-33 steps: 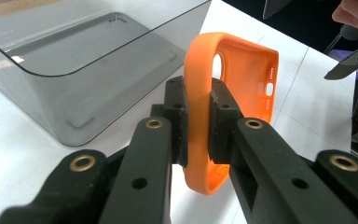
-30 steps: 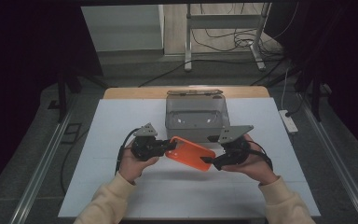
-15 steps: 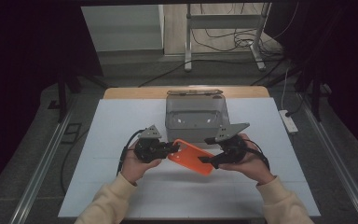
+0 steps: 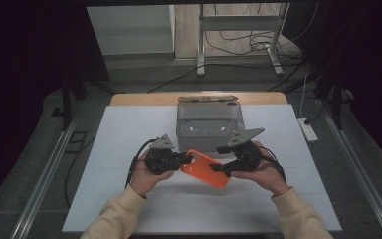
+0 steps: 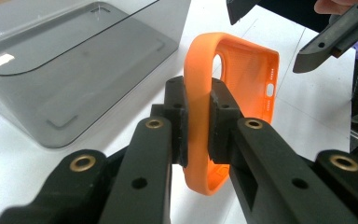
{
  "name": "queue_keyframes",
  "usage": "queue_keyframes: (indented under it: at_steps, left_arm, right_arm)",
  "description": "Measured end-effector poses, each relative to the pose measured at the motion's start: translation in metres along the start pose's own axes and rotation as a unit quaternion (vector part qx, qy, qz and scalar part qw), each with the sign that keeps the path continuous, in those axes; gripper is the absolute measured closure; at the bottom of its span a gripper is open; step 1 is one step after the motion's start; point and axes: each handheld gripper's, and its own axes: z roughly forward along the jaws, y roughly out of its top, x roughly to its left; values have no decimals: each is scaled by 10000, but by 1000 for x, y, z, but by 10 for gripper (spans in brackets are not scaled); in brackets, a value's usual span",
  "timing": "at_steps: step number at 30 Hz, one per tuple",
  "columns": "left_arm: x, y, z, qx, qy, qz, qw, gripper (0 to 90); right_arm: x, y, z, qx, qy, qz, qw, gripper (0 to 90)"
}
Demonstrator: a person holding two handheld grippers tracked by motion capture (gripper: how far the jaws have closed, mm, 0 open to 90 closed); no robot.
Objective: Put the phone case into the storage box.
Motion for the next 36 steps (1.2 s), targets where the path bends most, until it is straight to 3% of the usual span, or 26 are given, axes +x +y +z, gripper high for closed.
queue_keyframes:
  at_steps: [19,24,25,31,36]
  left_arm:
    - [-3,0,3,40,-33,60,10000,813]
    - [-4,0,4,40,-41,65,10000,813]
    - [-5,0,4,44,-47,72,10000,813]
    - [-4,0,4,46,-71,69,9999,813]
    - [-4,1,5,40,-78,65,9999,813]
  right_arm:
    - [-3,0,11,263,229,158,9993,502]
    - [-3,0,12,300,306,209,9989,584]
    - [-4,0,13,327,353,228,9986,640]
    - [-5,-1,12,315,433,203,9984,768]
    - [-4,0,11,317,362,94,9988,791]
